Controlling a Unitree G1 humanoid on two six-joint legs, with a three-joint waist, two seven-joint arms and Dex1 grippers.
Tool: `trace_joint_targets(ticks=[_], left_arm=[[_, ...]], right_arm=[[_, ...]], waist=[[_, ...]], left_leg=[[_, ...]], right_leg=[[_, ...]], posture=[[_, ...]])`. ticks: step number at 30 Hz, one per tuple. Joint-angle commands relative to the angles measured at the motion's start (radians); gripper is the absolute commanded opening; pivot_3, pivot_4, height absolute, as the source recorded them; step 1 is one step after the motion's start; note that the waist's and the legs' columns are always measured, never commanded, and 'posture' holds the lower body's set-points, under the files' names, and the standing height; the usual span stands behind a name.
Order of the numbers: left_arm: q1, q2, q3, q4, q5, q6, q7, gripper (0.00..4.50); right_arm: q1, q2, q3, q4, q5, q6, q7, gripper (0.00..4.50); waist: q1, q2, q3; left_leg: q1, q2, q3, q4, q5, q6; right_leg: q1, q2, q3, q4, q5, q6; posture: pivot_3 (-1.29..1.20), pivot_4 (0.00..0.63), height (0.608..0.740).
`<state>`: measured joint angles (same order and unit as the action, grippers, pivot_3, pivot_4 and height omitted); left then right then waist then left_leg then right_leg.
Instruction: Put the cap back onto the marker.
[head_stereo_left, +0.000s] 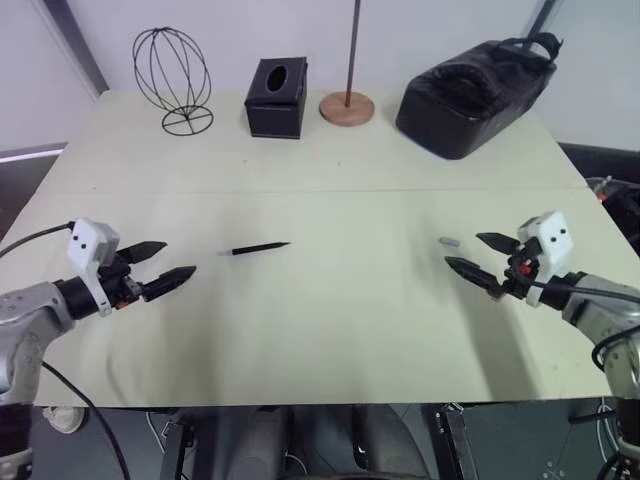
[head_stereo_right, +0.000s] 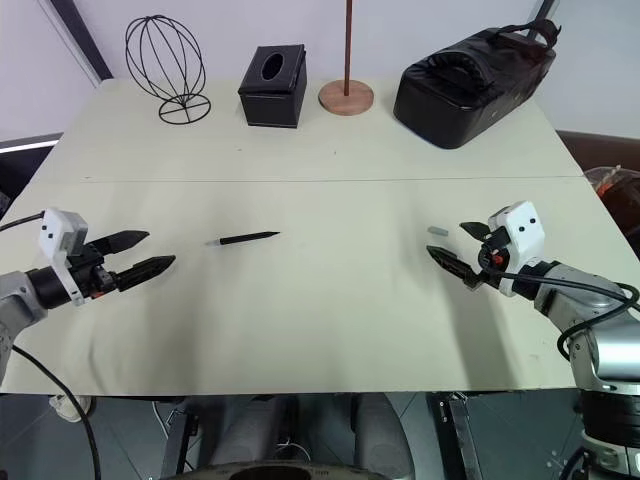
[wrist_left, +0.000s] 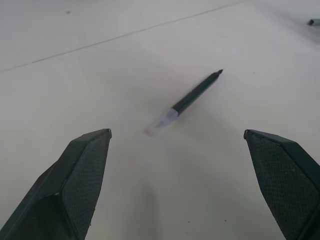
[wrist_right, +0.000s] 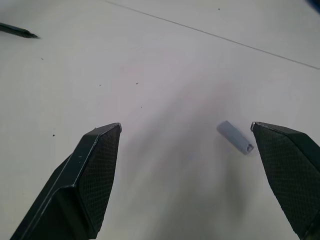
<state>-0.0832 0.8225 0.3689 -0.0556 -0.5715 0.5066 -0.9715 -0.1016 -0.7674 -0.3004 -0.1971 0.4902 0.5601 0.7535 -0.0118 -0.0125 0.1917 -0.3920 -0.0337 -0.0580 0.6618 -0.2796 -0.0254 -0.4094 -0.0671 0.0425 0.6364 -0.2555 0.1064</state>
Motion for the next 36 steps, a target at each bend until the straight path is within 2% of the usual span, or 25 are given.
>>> trace_joint_targets(ticks=[1, 5, 9, 17, 26, 36], left_arm=[[-0.031, 0.035, -0.004, 0.027, 0.021, -0.039, -0.039, 4.46], [-0.111, 0.054, -0.073, 0.127, 0.066, -0.107, -0.134, 4.46], [-0.282, 0.049, -0.197, 0.331, 0.151, -0.22, -0.259, 4.46], [-0.554, -0.047, -0.364, 0.738, 0.304, -0.461, -0.419, 4.46], [-0.772, -0.2, -0.42, 1.103, 0.441, -0.739, -0.414, 4.46], [-0.879, -0.292, -0.44, 1.261, 0.538, -0.819, -0.401, 4.46]], right_arm=[[-0.001, -0.006, -0.022, -0.037, -0.001, -0.019, -0.003, 4.32], [-0.007, -0.005, -0.016, -0.034, -0.006, -0.02, -0.005, 4.32], [-0.027, -0.011, -0.002, -0.029, -0.015, -0.018, -0.003, 4.32], [-0.007, -0.031, -0.025, -0.068, -0.012, 0.004, -0.004, 4.32], [0.075, -0.036, -0.094, -0.171, 0.01, 0.054, -0.033, 4.32], [0.155, -0.01, -0.134, -0.23, 0.018, 0.064, -0.065, 4.32]], waist=[[0.0, 0.0, 0.0], [0.001, 0.0, 0.0], [0.002, 0.0, 0.0], [-0.001, 0.0, 0.0], [0.002, -0.001, 0.0], [0.0, -0.001, 0.0]], left_leg=[[0.0, 0.0, 0.0, 0.0, 0.0, 0.0], [0.0, 0.0, 0.0, 0.0, 0.0, 0.0], [0.0, -0.001, 0.0, 0.0, 0.0, 0.0], [-0.001, -0.001, 0.001, 0.0, -0.001, 0.001], [-0.001, -0.002, 0.001, 0.002, -0.001, 0.002], [-0.001, -0.003, 0.001, 0.002, -0.001, 0.003]], right_leg=[[0.0, 0.0, 0.0, 0.0, 0.0, 0.0], [0.0, 0.0, 0.0, 0.0, 0.0, 0.0], [0.0, 0.002, -0.002, 0.0, 0.0, 0.0], [0.0, 0.003, -0.002, 0.0, 0.001, 0.001], [0.0, 0.003, -0.003, 0.0, 0.001, 0.002], [0.0, 0.004, -0.002, 0.001, 0.001, 0.002]], posture=[[0.0, 0.15, 0.74], [0.0, 0.15, 0.74], [0.0, 0.15, 0.74], [0.0, 0.15, 0.74], [0.0, 0.15, 0.74], [0.0, 0.15, 0.74]])
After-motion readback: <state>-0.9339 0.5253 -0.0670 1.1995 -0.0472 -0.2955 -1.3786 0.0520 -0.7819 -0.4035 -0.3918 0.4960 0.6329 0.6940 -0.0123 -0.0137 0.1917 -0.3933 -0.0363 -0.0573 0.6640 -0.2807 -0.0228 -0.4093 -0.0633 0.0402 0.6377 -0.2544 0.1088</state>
